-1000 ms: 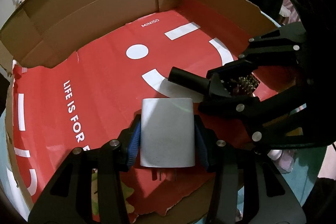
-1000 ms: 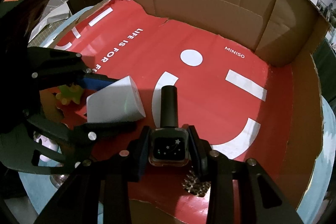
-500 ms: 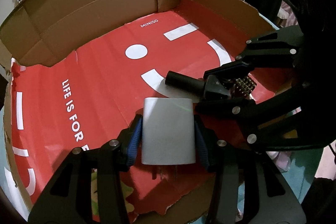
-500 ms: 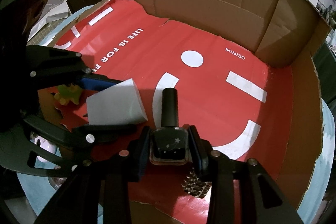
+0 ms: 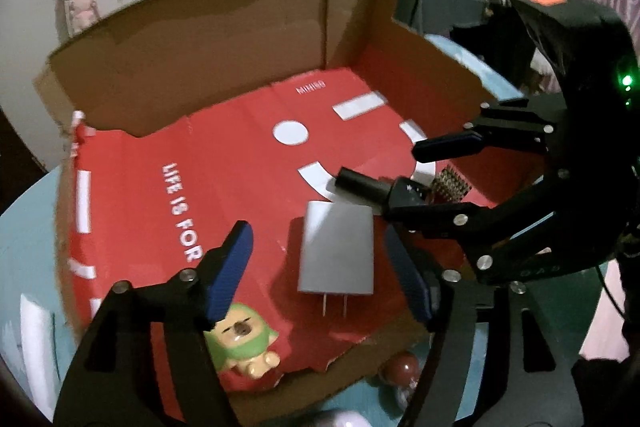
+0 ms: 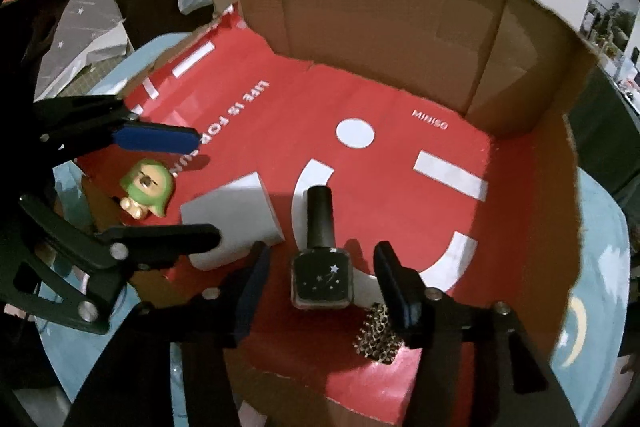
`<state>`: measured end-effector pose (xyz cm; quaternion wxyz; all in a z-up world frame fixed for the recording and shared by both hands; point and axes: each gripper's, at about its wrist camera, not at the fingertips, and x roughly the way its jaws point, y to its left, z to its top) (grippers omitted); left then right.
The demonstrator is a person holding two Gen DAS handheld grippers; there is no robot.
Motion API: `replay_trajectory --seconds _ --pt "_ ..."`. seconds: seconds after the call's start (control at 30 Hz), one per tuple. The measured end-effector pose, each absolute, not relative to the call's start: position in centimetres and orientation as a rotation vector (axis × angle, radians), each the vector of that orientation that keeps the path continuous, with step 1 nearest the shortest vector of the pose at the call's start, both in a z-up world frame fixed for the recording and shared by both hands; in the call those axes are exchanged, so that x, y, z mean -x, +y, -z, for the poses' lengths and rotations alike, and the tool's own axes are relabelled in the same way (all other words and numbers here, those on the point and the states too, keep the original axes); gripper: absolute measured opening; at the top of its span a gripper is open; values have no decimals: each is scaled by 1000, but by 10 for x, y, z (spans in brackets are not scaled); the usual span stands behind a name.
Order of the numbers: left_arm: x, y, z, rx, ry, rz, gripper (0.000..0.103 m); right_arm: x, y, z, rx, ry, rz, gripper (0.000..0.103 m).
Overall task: Organize rigid objects
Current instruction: 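Withdraw both tools from the box back over the table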
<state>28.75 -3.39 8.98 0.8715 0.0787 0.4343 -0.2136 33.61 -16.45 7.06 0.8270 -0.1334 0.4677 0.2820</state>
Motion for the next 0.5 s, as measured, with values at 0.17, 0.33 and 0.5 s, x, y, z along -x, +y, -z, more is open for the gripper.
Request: replay_trajectory --seconds 0.17,0.33,0.5 --pt "-268 -19 -110 -107 852 405 74 -321 -171 -94 237 931 -569 72" --pt "-240 -8 -126 -42 801 378 77 -294 -181 -123 186 840 -542 84" --pt "-200 1 -144 -28 687 304 93 -257 -191 -152 143 746 -505 95"
